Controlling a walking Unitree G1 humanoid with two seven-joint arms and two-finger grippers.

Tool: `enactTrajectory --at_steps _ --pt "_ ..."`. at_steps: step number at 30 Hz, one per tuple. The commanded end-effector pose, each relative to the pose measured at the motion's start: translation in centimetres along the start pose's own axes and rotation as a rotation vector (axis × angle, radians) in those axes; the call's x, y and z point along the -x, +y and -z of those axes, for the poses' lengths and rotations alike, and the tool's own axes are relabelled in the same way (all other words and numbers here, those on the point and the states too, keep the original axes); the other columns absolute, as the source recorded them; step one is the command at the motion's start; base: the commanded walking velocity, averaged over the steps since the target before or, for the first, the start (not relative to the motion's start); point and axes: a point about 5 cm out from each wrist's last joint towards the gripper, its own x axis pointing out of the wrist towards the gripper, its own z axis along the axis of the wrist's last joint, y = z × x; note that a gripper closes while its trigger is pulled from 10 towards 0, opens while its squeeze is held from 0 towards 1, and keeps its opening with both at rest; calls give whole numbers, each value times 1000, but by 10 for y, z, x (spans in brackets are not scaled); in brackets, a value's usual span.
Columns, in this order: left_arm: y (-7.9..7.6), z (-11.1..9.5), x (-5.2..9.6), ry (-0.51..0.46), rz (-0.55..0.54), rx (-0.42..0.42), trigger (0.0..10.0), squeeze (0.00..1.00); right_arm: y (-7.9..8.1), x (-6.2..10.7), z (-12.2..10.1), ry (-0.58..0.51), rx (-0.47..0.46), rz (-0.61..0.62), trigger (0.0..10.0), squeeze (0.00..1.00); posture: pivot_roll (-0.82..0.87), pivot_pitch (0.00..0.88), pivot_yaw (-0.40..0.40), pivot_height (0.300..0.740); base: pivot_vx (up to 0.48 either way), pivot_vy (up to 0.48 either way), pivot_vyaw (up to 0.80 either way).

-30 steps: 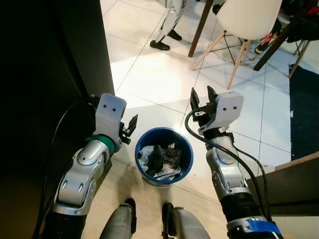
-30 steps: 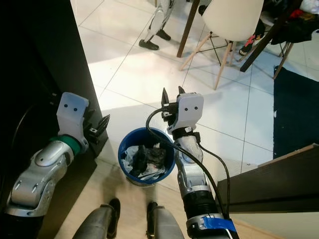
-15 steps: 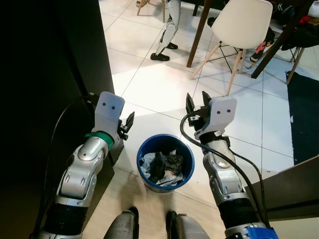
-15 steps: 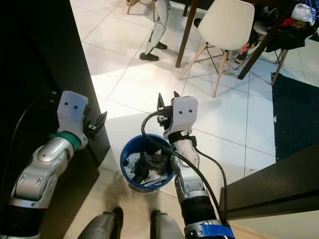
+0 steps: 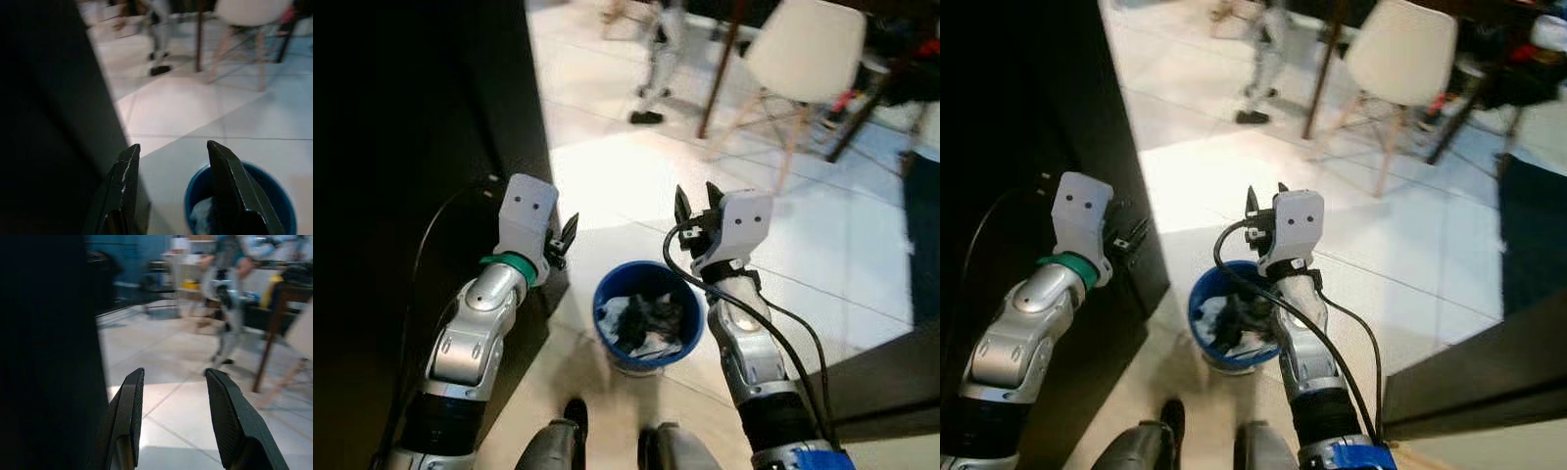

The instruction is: Clean up the room

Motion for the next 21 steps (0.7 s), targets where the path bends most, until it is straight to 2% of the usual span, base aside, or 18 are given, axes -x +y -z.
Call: enactTrajectory --at_steps 1,21 --pt "-2 3 -1 11 10 -13 10000 0 -3 4 3 18 -5 17 10000 0 33 64 21 740 -386 0 0" --pt "-2 4 -2 8 14 -11 10000 0 -3 5 6 38 -6 16 10000 0 29 69 22 740 -391 0 0"
